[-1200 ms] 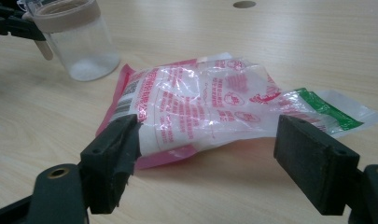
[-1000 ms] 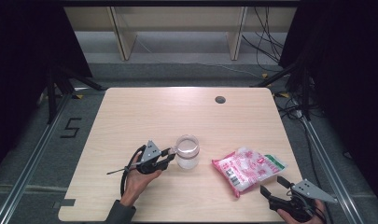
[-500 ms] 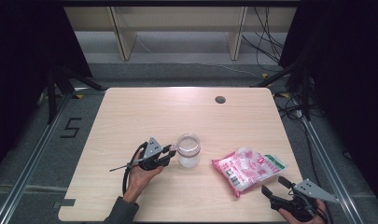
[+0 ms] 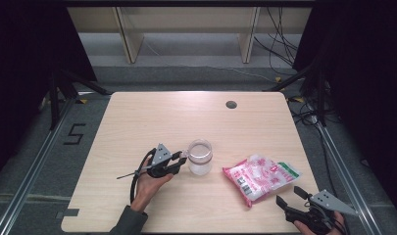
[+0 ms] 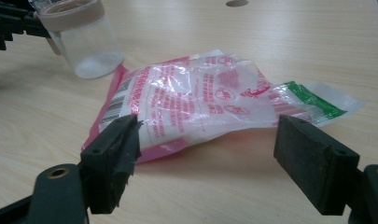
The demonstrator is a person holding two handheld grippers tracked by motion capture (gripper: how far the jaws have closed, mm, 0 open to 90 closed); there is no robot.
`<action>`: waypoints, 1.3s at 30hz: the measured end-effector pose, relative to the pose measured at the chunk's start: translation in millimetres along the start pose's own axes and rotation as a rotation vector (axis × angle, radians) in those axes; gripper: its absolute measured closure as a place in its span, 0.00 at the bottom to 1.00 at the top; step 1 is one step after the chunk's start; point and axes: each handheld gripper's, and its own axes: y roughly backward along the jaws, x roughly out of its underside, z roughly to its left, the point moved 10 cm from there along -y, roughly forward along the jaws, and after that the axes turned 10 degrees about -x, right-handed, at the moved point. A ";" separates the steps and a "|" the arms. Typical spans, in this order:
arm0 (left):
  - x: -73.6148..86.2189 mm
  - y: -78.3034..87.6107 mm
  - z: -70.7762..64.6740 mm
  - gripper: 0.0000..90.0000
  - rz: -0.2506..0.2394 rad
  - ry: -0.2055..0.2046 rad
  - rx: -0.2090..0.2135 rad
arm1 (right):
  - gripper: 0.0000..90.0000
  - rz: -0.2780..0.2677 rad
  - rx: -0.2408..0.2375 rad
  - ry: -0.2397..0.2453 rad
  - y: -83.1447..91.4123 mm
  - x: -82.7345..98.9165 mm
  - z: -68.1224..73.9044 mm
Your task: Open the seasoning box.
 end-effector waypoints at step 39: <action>-51.0 42.0 -2.5 0.99 -0.082 -0.056 0.053 | 0.27 0.018 -0.001 0.009 -3.8 0.2 7.1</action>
